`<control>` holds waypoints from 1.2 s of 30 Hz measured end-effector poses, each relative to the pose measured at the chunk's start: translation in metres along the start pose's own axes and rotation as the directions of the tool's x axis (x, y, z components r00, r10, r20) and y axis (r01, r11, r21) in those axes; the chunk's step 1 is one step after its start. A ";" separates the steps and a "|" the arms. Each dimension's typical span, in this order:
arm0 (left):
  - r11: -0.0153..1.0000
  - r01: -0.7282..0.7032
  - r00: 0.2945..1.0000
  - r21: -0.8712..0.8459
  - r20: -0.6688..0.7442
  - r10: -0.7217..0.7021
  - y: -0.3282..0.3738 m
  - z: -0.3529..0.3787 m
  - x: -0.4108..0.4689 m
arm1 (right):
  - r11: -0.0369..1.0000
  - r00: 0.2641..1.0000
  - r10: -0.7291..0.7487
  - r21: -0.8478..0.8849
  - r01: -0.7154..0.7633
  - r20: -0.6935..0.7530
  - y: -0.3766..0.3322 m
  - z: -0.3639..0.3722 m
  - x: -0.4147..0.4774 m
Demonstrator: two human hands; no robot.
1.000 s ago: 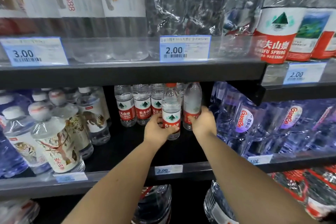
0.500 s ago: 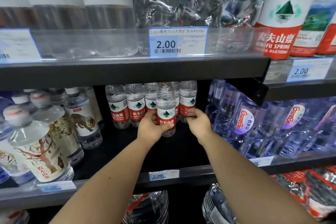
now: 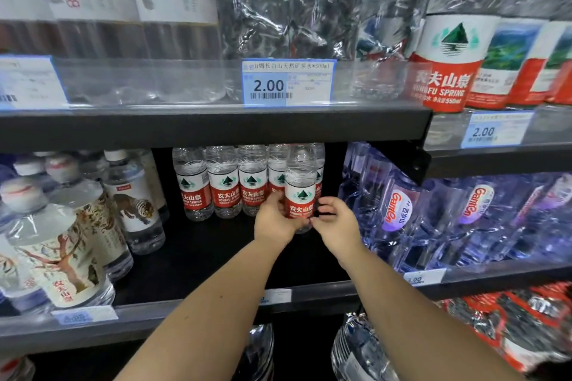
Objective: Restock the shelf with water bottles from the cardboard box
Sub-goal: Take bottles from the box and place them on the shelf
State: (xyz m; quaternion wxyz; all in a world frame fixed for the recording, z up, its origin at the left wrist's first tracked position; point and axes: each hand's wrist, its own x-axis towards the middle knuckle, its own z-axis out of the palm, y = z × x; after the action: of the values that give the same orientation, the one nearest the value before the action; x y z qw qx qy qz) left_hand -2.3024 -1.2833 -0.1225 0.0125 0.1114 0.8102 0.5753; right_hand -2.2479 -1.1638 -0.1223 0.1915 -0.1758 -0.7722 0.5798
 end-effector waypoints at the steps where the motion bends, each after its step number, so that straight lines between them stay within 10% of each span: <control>1: 1.000 0.005 1.000 0.006 0.016 -0.005 0.003 0.006 -0.001 | 1.000 1.000 -0.005 -0.030 0.005 -0.005 0.000 0.000 0.000; 16: 1.000 -0.006 0.997 -0.009 0.080 0.007 0.003 0.018 0.012 | 0.961 0.980 -0.055 -0.277 0.000 -0.191 0.000 0.003 0.007; 29: 0.977 -0.061 0.997 0.205 0.057 0.050 0.016 -0.005 -0.012 | 0.931 0.997 -0.051 -0.364 0.029 -0.051 -0.018 -0.009 -0.014; 36: 0.669 -0.273 0.961 0.691 0.166 0.220 0.072 -0.072 -0.073 | 0.731 0.972 -0.169 -0.640 0.236 0.165 -0.075 -0.031 -0.065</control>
State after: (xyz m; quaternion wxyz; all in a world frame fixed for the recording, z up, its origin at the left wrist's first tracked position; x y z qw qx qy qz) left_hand -2.2299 -1.3415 -0.0385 -0.0813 0.2356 0.9449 0.2123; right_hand -2.1799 -1.1904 -0.0480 0.1427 -0.1186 -0.9487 0.2560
